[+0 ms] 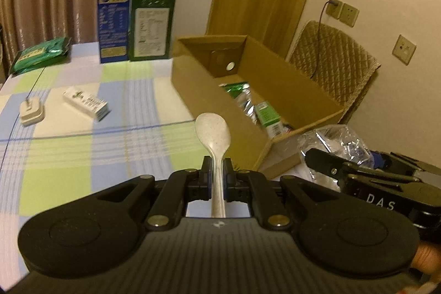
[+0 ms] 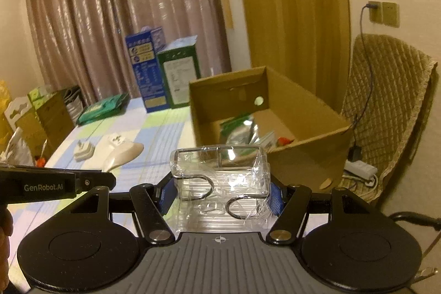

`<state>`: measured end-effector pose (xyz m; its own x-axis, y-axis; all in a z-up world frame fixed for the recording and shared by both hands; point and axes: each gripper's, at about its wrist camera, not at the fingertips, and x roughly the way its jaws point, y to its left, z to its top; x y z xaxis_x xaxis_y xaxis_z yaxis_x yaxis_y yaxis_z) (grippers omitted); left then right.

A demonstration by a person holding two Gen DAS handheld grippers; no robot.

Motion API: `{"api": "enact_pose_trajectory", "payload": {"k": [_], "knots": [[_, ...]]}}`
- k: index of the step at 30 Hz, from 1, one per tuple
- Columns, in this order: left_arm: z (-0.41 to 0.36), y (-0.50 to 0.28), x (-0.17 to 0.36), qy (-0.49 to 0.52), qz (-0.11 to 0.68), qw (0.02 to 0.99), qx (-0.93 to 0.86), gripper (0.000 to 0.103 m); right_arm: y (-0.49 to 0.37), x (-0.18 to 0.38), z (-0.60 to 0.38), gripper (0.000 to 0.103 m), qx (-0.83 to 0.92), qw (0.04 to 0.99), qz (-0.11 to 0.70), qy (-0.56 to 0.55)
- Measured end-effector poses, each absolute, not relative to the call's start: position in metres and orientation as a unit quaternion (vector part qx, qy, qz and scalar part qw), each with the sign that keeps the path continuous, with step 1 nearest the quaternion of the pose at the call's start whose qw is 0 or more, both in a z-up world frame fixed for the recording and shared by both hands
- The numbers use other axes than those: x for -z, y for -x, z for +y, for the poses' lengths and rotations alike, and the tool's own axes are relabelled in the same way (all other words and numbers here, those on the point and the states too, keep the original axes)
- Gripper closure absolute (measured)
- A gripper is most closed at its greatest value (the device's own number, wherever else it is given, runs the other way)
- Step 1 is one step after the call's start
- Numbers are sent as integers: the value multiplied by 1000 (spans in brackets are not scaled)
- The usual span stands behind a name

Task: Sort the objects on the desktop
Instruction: 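Carry the spoon and plastic container over the cardboard box with both tools, then open both tools to drop the spoon and plastic container into the box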

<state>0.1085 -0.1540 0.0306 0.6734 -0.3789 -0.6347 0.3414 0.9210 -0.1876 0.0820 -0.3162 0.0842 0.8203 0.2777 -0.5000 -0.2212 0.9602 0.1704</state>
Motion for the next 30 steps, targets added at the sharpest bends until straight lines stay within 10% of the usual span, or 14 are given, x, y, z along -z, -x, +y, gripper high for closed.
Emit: {"api": "enact_pose_trajectory", "payload": {"k": [30], "knots": [[-244,-211,-39,69,350,903,239,99,-209,-101,-373,41,-111,959,258,-40]]}}
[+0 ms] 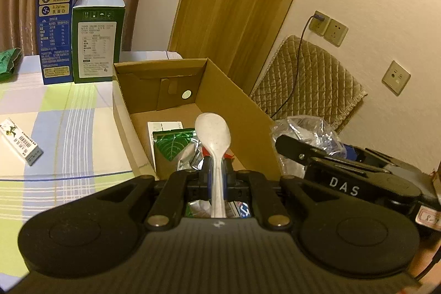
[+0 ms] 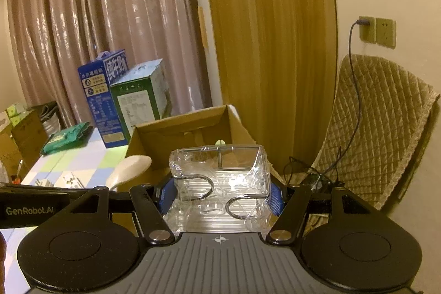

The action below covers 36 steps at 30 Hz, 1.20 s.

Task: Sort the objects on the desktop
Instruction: 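Open both tools to drop the spoon and plastic container into the box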

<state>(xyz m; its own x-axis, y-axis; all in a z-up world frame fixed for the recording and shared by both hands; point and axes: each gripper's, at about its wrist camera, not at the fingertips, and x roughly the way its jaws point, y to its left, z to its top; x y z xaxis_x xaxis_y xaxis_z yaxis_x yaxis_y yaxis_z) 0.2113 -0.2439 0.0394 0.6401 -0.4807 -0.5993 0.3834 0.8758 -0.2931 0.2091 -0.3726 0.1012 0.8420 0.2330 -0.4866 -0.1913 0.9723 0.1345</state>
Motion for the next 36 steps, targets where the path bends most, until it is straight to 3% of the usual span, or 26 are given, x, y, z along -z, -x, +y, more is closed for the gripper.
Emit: {"api": "enact_pose_trajectory", "payload": {"k": [30,36], "knots": [[-233,-249,-16,96,361,901,220,98,-248,-83,-371,41,-110,954,277,-33],[-221,-241,-22,89,350,909,210,88,-250,-83,-365,41,-117,953,278,-37]]}}
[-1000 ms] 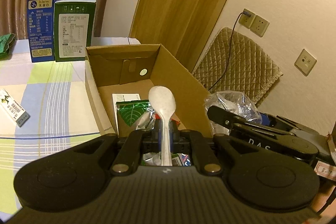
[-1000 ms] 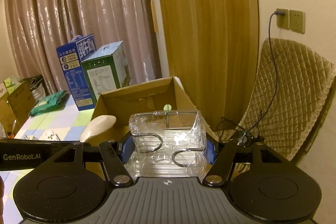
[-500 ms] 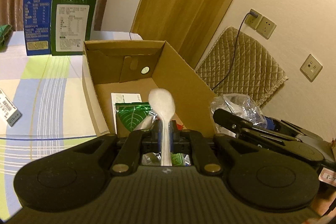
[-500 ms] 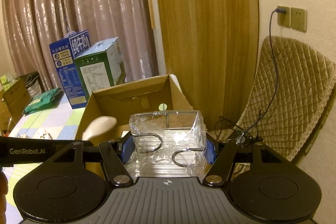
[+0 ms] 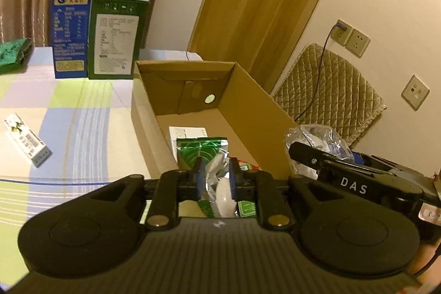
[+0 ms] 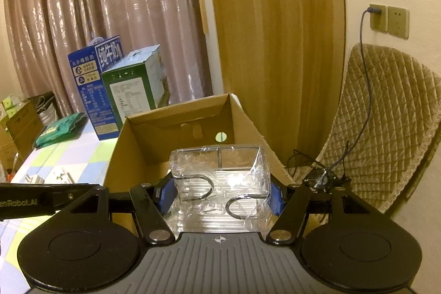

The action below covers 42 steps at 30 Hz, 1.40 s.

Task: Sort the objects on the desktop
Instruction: 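Open both tools to drop the spoon and plastic container into the box, then move both tools back toward the white plug adapter and ointment box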

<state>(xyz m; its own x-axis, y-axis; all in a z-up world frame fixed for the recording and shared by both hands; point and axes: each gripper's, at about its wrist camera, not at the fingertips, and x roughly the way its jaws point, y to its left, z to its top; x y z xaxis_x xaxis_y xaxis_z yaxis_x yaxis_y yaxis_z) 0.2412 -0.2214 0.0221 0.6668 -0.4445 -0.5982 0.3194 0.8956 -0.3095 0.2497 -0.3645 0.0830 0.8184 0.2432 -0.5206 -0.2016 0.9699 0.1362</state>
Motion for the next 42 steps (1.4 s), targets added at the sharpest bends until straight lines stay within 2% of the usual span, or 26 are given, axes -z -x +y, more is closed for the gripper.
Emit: {"api": "enact_pose_trajectory", "payload": {"k": [3,5,7,10,13,18,22,25,32,35,42], "knots": [[-216,-238,-25,88,346,911,206,86,-252,-84,-361,37,-135,950,277,-44],[-213,-236,-26,86,344,913,202,83,-251,-87,-362,20,-133,954,266,-50],[-209,-233,-26,83,342,914,199,80,-248,-90,-363,17,-125,957,255,-51],[-202,-229,-25,81,343,916,190,70,-241,-93,-367,16,-118,958,253,-61],[-194,-222,-25,79,346,917,184,69,-228,-95,-372,13,-113,959,250,-73],[-180,-206,-27,70,341,921,174,59,-197,-94,-370,8,-114,957,253,-89],[-170,-191,-31,61,335,924,172,39,-172,-94,-365,4,-116,953,261,-102],[-161,-179,-34,57,330,927,170,33,-157,-95,-357,2,-122,949,271,-104],[-136,-148,-36,49,323,932,157,8,-127,-92,-333,2,-142,939,297,-96],[-118,-135,-33,53,325,934,142,2,-117,-89,-323,2,-151,936,304,-93],[-67,-114,-31,47,331,938,89,1,-103,-82,-297,2,-172,928,321,-84]]}}
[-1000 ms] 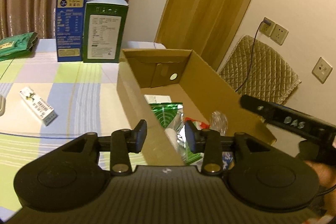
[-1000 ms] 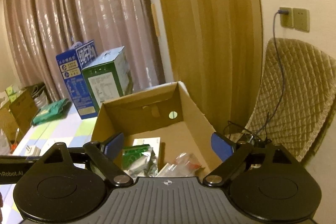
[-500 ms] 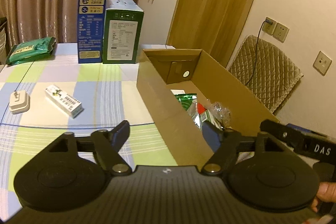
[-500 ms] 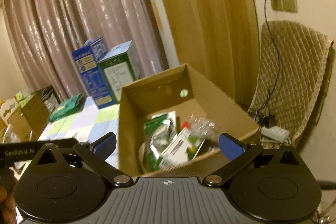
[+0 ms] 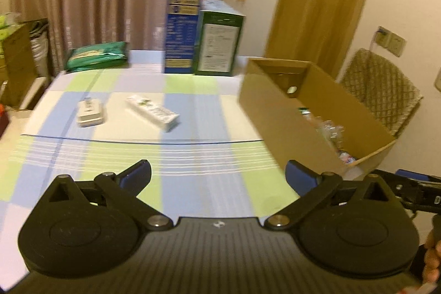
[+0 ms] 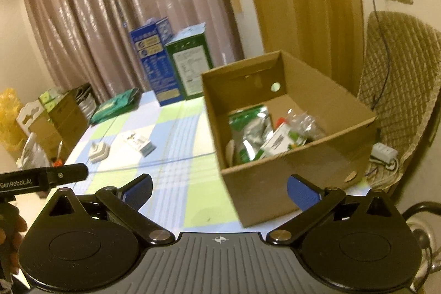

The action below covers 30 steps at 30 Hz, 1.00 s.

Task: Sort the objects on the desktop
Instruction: 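Move both tools back toward the white plug adapter and ointment box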

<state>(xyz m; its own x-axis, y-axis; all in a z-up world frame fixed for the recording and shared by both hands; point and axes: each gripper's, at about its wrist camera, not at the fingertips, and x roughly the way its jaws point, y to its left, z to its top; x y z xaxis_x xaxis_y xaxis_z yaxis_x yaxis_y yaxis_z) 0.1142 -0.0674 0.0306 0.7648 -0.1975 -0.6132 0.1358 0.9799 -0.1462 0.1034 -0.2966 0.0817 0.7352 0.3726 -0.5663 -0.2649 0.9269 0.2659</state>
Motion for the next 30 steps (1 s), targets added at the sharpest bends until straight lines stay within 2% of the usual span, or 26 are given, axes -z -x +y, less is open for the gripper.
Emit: {"api": "enact_pose_trajectory", "payload": {"k": [17,30], "knots": [[-4,-88,-22,40,339,939,32,1,-89,-68,-245,2,-208,912,351,-44],[35,-97,-16,28,321,947,-12,1,-100,-56,-208,2,-236,901,363,-12]]}}
